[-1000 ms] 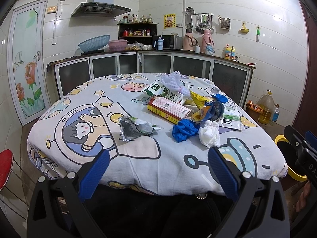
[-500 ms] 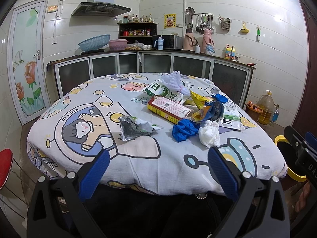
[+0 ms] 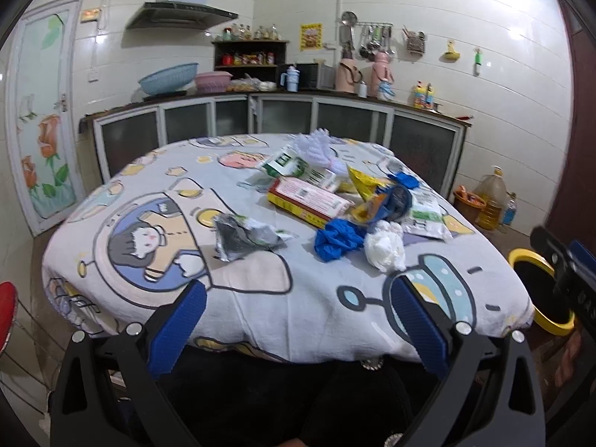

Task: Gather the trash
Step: 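Grasp the white tissue with the right tool while the left tool grasps the foil wrapper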

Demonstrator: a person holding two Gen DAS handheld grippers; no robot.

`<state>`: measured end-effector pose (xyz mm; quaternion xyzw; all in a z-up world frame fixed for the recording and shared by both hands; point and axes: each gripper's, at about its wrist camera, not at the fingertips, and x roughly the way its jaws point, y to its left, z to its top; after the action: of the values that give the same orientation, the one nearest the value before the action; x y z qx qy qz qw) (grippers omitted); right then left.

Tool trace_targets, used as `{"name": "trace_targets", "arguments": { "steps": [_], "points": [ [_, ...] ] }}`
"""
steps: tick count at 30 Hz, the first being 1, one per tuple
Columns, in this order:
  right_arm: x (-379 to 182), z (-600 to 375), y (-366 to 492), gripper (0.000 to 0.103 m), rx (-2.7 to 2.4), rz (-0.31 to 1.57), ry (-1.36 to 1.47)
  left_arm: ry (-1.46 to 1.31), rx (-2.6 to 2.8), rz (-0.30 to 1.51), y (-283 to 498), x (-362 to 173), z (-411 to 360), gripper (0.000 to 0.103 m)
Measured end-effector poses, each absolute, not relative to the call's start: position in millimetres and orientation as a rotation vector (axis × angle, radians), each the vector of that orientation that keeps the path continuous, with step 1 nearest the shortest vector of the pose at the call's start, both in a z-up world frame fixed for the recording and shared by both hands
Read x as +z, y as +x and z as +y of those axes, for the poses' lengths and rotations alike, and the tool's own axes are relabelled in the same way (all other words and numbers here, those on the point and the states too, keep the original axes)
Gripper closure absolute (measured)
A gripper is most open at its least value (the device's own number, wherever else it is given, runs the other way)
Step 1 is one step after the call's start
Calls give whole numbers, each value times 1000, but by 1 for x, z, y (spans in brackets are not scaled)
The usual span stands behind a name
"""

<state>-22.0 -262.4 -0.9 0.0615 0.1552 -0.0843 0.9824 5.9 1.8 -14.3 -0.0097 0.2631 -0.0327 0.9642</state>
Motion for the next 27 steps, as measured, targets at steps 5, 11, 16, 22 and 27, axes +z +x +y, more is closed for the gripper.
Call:
{"name": "trace_targets", "arguments": {
  "steps": [5, 11, 16, 22, 27],
  "points": [
    [6, -276, -11, 7, -185, 322, 130, -68, -129, 566, 10, -23, 7, 7],
    [10, -277, 13, 7, -102, 352, 55, -99, -230, 595, 22, -34, 12, 7],
    [1, -273, 54, 8, 102, 540, 91, -40, -164, 534, 34, -21, 33, 7],
    [-19, -254, 92, 8, 267, 666, 147, 107, -156, 539, 72, -3, 67, 7],
    [-22, -227, 107, 8, 390, 687, 151, 112, -217, 583, 107, -2, 87, 7]
  ]
}}
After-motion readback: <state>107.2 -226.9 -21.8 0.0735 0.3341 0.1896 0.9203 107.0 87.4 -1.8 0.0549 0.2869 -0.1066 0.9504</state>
